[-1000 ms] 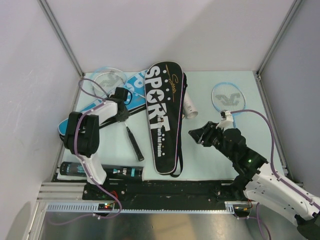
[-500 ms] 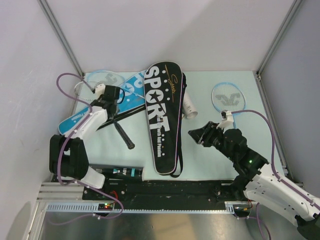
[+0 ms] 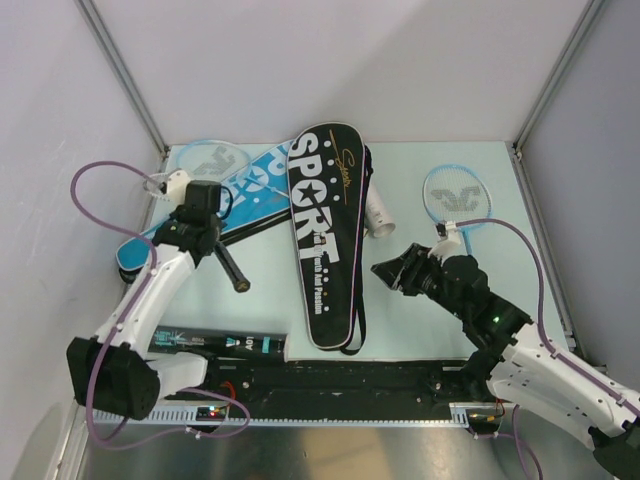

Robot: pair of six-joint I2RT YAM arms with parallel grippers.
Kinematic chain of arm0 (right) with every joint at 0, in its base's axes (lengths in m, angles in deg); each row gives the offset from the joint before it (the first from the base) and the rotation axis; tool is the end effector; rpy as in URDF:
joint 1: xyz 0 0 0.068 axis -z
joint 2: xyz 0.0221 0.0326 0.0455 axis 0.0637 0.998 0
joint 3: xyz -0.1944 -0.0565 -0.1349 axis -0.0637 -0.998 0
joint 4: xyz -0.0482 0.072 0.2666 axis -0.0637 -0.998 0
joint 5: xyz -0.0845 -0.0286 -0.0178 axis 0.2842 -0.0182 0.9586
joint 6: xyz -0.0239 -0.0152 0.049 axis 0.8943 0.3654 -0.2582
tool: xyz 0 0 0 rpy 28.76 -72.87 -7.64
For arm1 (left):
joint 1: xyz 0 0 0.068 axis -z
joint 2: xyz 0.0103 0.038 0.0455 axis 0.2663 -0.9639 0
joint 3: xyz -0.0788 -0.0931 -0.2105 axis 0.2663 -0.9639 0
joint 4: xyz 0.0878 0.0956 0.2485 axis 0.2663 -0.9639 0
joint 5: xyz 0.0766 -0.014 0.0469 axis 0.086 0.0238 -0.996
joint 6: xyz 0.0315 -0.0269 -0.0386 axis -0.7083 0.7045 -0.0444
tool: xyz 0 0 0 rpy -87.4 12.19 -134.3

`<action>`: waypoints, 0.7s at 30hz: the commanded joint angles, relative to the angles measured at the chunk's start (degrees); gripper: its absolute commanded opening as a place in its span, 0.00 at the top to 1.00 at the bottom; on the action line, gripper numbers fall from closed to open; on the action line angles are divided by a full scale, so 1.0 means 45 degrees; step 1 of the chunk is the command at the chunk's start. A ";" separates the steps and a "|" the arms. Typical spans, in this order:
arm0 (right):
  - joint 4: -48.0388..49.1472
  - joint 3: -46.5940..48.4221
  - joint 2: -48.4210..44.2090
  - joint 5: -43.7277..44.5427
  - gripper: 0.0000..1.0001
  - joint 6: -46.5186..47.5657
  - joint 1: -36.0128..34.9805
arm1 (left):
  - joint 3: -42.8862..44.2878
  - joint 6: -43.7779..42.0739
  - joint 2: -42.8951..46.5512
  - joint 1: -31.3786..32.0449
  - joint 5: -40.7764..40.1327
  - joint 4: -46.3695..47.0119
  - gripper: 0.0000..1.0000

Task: Pack up the badminton gear
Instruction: Pick up the racket from the racket bag.

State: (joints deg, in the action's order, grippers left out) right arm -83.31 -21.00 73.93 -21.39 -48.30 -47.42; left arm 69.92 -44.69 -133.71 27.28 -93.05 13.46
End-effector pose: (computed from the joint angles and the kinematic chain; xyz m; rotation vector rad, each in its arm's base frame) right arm 0.1588 0.1488 0.2598 0.1022 1.9595 1.0329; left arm 0.2829 -0.0374 0.2666 -0.7507 2.0867 0.2108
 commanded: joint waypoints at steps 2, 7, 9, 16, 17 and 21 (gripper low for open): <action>0.0497 0.0563 0.0092 -0.0449 0.51 -0.0384 0.0002 | 0.0524 0.0206 0.1584 0.1046 -0.0861 0.1044 1.00; 0.0056 0.0563 0.0155 -0.0336 0.51 -0.0454 -0.0083 | 0.0847 -0.0027 0.2389 0.2354 -0.0542 0.2211 1.00; -0.0160 0.0553 0.0112 -0.0188 0.50 -0.0453 -0.0109 | 0.0988 -0.0007 0.2612 0.2825 -0.0459 0.2494 1.00; -0.0417 0.0544 -0.0209 0.0311 0.49 -0.0288 -0.0078 | 0.1395 -0.0357 0.3069 0.4180 -0.0490 0.3265 1.00; -0.0471 0.0544 -0.0215 0.0337 0.49 -0.0293 -0.0059 | 0.1446 -0.0485 0.3128 0.4369 -0.0861 0.3288 1.00; -0.0498 0.0553 -0.0203 0.0300 0.49 -0.0419 -0.0049 | 0.1532 -0.1349 0.3506 0.5235 -0.2988 0.3228 1.00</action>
State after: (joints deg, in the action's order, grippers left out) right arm -85.45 -20.94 73.52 -21.21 -49.74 -47.69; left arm 73.77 -46.81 -121.10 48.00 -96.46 22.14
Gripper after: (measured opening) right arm 0.503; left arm 0.033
